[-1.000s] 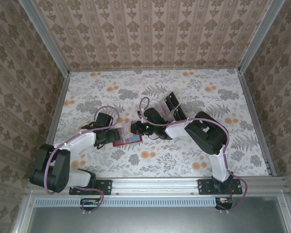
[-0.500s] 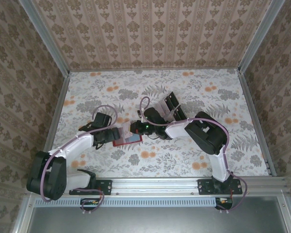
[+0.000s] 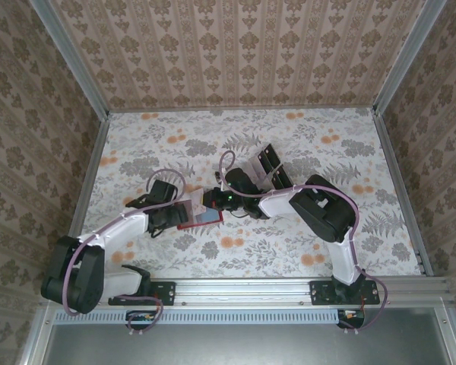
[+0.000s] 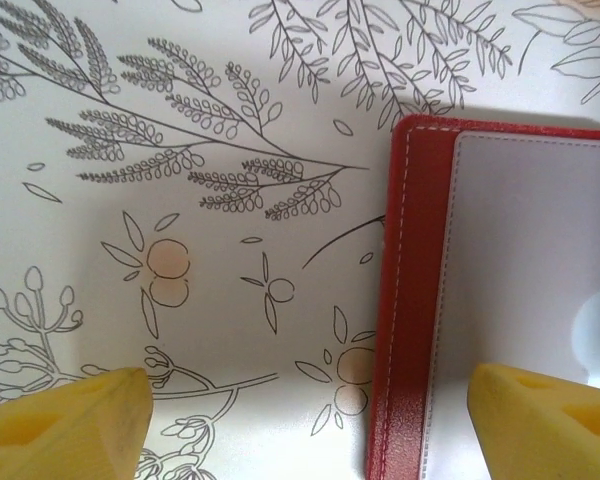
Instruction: Put the credit cards into the card holder
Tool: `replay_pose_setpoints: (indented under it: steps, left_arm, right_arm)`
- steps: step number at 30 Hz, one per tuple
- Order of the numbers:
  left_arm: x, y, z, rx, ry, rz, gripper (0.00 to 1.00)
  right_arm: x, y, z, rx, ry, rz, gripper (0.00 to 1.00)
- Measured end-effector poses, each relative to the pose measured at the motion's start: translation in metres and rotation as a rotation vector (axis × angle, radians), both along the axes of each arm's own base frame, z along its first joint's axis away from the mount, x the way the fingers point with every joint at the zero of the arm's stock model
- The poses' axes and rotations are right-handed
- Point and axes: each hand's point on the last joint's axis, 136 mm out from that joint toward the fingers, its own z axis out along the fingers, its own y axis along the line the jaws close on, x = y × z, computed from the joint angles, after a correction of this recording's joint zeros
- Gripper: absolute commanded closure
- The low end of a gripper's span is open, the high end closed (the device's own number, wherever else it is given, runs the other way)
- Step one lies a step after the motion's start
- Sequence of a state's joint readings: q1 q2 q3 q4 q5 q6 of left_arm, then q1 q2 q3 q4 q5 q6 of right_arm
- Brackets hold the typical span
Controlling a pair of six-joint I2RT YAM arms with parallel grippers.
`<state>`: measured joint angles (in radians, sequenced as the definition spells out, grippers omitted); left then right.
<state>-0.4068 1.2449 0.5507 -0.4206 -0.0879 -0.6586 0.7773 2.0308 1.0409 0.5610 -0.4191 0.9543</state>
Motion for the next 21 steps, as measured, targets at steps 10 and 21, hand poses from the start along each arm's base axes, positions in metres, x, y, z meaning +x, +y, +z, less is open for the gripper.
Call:
replay_pose_setpoints:
  steps: [10,21]
  left_arm:
    - [-0.003,0.001,-0.005,0.011,0.009,0.011,0.19]
    - [-0.002,0.002,-0.006,0.016,0.006,0.016,0.20]
  right_arm:
    - [0.003,-0.001,-0.007,-0.004,0.003,-0.018,1.00]
    - [0.001,-0.004,-0.021,-0.016,0.026,-0.030,1.00]
